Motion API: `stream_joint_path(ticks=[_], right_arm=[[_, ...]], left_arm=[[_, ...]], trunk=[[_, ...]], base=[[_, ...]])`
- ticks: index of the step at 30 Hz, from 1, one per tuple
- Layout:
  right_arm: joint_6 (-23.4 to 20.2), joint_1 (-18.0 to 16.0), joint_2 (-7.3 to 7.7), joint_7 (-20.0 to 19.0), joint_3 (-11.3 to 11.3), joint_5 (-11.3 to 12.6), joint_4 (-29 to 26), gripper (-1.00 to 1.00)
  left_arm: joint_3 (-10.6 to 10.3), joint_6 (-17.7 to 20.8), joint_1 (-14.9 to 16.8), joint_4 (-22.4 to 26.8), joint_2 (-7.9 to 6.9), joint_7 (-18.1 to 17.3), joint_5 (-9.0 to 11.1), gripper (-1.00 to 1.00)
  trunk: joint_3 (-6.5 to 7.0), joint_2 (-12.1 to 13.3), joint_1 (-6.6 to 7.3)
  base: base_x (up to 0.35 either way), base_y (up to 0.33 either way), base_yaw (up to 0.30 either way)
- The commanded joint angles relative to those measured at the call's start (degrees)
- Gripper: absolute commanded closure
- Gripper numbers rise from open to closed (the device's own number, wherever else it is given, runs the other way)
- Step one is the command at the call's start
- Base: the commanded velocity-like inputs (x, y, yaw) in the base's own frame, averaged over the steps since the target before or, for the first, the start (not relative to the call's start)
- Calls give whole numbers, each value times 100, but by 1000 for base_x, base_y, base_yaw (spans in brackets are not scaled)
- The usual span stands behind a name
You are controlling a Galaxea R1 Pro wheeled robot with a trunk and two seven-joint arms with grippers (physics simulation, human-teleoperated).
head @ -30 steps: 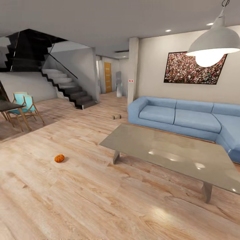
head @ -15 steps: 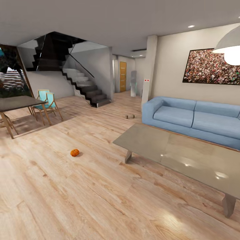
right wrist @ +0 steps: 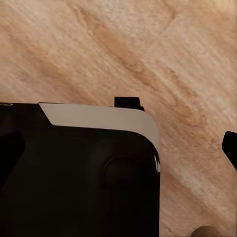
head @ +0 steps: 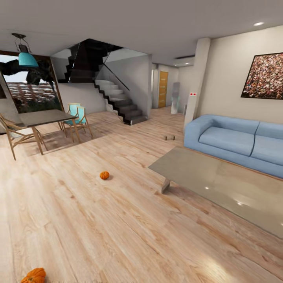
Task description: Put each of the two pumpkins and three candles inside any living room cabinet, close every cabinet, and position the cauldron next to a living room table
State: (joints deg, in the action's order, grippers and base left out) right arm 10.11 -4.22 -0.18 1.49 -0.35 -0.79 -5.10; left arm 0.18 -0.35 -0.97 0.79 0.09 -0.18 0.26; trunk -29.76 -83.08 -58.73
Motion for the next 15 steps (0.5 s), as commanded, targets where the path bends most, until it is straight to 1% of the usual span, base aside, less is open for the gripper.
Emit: stream_joint_path(ticks=[1,15], right_arm=[[0,0,0,0,0,0,0,-100],[0,0,0,0,0,0,0,-100]], left_arm=[[0,0,0,0,0,0,0,-100],[0,0,0,0,0,0,0,-100]], trunk=[[-3,0,0],[-38,0,0]], base=[[0,0,288],[0,0,288]])
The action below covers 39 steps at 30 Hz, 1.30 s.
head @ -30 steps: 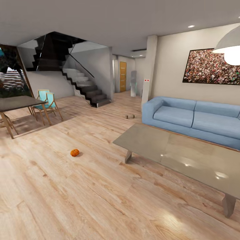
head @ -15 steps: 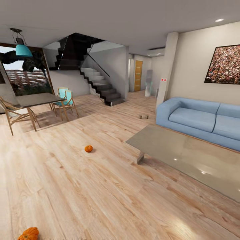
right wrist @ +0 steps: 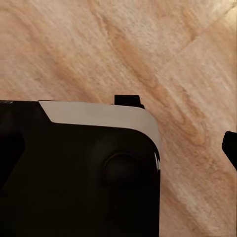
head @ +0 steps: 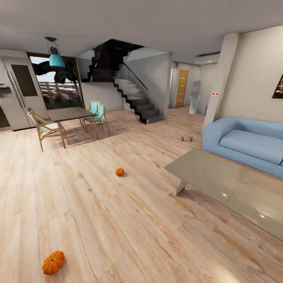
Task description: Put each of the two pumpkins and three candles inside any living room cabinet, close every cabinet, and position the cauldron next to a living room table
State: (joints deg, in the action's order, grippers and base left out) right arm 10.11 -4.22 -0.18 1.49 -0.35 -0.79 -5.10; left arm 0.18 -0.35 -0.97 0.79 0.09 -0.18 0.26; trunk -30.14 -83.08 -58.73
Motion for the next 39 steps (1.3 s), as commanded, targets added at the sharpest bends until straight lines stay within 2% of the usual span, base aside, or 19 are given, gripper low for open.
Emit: stream_joint_path(ticks=[1,39], right_arm=[[0,0,0,0,0,0,0,-100],[0,0,0,0,0,0,0,-100]], left_arm=[[0,0,0,0,0,0,0,-100],[0,0,0,0,0,0,0,-100]], trunk=[[-3,0,0],[-98,0,0]], base=[[0,0,288],[0,0,288]])
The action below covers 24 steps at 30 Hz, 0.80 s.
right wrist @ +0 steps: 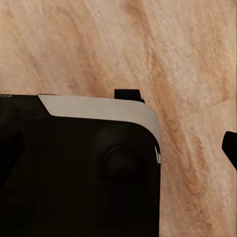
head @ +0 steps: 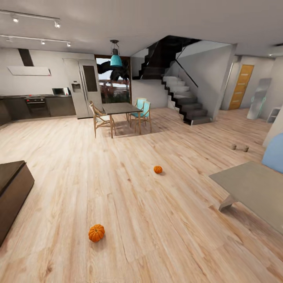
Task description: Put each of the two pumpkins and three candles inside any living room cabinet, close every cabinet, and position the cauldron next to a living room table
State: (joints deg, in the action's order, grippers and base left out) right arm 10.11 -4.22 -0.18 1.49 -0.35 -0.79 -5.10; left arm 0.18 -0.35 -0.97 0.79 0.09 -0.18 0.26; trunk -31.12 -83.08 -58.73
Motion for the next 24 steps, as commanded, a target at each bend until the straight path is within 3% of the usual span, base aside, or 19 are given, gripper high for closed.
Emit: stream_joint_path(ticks=[1,24], right_arm=[[0,0,0,0,0,0,0,-100],[-8,0,0,-16,0,0,0,-100]], left_arm=[[0,0,0,0,0,0,0,-100],[0,0,0,0,0,0,0,-100]], trunk=[[-3,0,0],[-64,0,0]], base=[[0,0,288],[0,0,288]])
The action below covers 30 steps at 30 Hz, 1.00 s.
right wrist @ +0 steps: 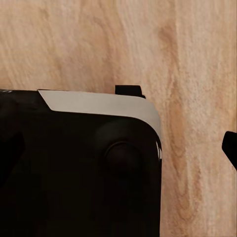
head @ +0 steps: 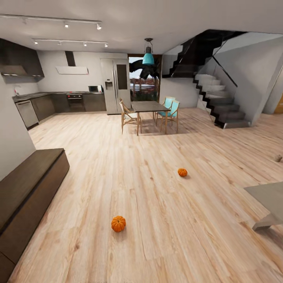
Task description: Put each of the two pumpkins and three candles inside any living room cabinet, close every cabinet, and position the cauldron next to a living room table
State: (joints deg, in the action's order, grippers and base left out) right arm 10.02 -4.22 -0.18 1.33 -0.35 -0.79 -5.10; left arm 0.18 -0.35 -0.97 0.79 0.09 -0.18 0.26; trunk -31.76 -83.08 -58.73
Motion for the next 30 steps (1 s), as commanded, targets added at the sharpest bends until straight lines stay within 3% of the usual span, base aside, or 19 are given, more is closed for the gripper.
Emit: stream_joint_path(ticks=[1,30], right_arm=[[0,0,0,-1,0,0,0,-100],[0,0,-8,-10,0,0,5,-100]], left_arm=[[0,0,0,0,0,0,0,-100],[0,0,0,0,0,0,0,-100]], trunk=[[-4,0,0],[-174,0,0]], base=[[0,0,279],[0,0,240]])
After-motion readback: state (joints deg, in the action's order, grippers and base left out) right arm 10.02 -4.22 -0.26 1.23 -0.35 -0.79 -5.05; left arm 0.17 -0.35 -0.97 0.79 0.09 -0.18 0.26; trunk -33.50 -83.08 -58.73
